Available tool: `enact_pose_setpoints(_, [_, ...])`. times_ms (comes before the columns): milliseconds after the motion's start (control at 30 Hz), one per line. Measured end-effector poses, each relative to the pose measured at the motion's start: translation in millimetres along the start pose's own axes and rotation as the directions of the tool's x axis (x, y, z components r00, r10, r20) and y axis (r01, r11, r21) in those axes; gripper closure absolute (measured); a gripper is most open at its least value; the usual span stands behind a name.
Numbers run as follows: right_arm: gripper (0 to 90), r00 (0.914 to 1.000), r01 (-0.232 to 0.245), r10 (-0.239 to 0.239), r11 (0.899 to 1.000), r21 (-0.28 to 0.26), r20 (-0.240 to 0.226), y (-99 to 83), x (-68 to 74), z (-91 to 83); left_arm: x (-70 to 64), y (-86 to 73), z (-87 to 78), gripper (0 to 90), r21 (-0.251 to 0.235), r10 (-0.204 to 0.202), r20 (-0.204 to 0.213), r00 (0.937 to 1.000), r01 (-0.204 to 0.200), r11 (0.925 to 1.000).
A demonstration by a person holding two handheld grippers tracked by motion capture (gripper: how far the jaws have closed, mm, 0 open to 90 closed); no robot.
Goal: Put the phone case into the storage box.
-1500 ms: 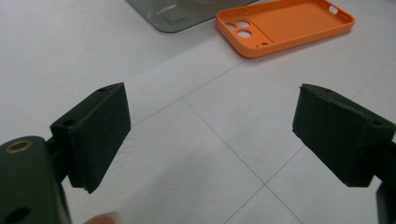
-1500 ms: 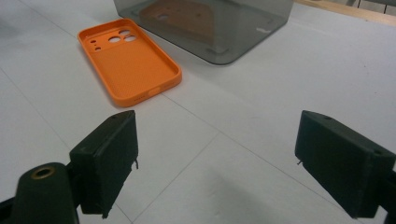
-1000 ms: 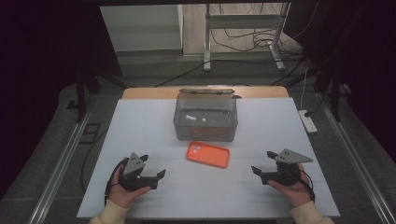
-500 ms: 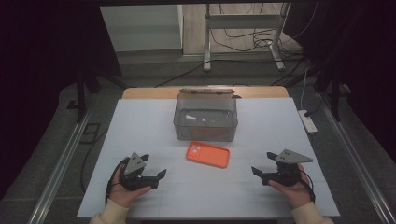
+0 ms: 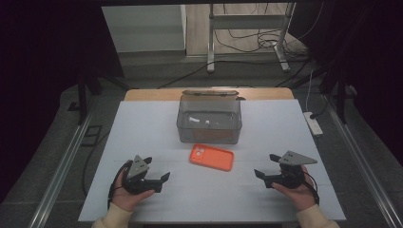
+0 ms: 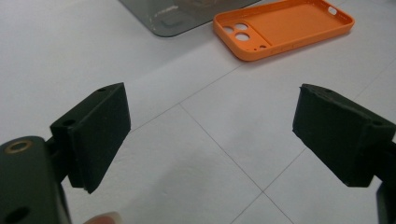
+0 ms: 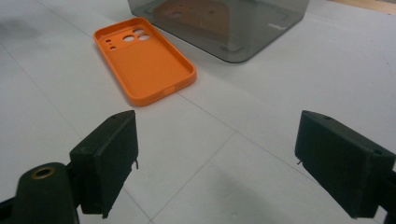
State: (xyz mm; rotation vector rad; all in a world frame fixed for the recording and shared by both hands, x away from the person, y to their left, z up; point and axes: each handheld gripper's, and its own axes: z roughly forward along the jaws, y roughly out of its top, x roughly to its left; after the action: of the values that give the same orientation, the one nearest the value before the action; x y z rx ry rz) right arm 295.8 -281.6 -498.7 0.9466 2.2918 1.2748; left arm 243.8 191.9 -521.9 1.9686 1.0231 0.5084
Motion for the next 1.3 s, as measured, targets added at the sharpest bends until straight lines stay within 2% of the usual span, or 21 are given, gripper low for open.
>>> enact_pose_setpoints(233, [15.3,1.0,0.004,-0.004,0.999,0.039,-0.005,9.1,2.7,-0.6,1.0,-1.3,-1.8,11.6,-0.006,-0.002,0.002,1.0,0.002,1.0])
enact_pose_setpoints(267, [15.2,0.9998,0.012,-0.011,0.998,0.062,-0.014,12.1,4.4,0.6,1.0,-1.1,-1.6,11.6,-0.006,-0.004,0.001,1.0,0.004,1.0])
enact_pose_setpoints(533, [17.6,0.9979,0.027,-0.021,0.995,0.098,-0.061,23.4,5.6,3.4,0.8,-1.0,-0.7,11.5,-0.004,-0.006,0.002,1.0,0.006,1.0])
enact_pose_setpoints(600, [17.7,0.9967,0.045,-0.036,0.991,0.124,-0.073,30.3,5.1,4.0,0.6,-1.4,-0.8,11.5,0.0,-0.004,0.003,1.0,0.004,1.0])
enact_pose_setpoints(1000, [18.2,0.9937,0.068,-0.054,0.987,0.148,-0.098,55.6,4.6,13.4,-1.0,-1.5,-0.3,11.5,0.004,-0.005,0.004,1.0,0.005,1.0])
enact_pose_setpoints(1200, [18.6,0.9913,0.099,-0.083,0.98,0.171,-0.102,65.8,7.7,19.6,-0.8,-1.3,-0.3,11.6,0.005,-0.006,0.005,1.0,0.006,1.0])
enact_pose_setpoints(1300, [18.7,0.9869,0.135,-0.113,0.971,0.196,-0.115,72.2,10.7,22.2,-1.1,-1.1,-0.1,11.7,0.006,-0.005,0.006,1.0,0.005,1.0])
